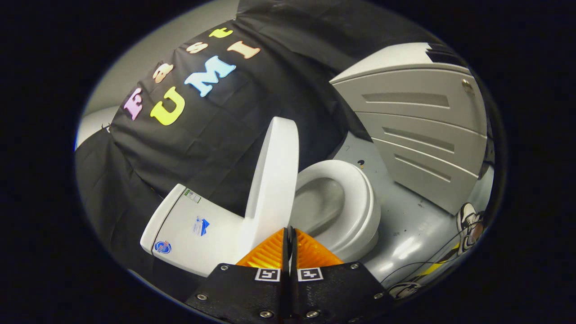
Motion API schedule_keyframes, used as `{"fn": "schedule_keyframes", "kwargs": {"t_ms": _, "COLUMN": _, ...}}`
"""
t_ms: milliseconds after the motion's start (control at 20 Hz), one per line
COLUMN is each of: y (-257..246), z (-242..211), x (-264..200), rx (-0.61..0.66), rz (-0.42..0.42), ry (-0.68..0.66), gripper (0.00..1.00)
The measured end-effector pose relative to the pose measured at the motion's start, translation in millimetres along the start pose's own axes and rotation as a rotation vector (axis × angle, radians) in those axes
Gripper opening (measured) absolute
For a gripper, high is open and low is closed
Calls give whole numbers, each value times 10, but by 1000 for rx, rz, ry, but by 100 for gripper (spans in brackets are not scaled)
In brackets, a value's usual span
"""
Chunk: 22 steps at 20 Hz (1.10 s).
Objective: Open the toilet lid.
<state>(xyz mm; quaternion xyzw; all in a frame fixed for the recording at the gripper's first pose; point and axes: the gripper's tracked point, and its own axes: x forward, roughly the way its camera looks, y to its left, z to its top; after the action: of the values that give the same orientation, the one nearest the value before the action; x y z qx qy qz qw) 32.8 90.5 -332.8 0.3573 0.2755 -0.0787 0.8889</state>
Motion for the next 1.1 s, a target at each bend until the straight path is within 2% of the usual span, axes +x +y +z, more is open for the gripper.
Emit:
{"fn": "schedule_keyframes", "kwargs": {"t_ms": 200, "y": 303, "z": 82, "x": -76, "rx": -152, "rz": -7, "ry": -24, "gripper": 0}}
{"fn": "schedule_keyframes", "kwargs": {"t_ms": 400, "y": 508, "z": 112, "x": -145, "rx": -228, "rz": -26, "ry": -38, "gripper": 0}}
{"fn": "schedule_keyframes", "kwargs": {"t_ms": 850, "y": 990, "z": 119, "x": -227, "rx": -504, "rz": -60, "ry": -74, "gripper": 0}}
{"fn": "schedule_keyframes", "kwargs": {"t_ms": 1100, "y": 1272, "z": 114, "x": -271, "rx": -578, "rz": -75, "ry": -102, "gripper": 0}}
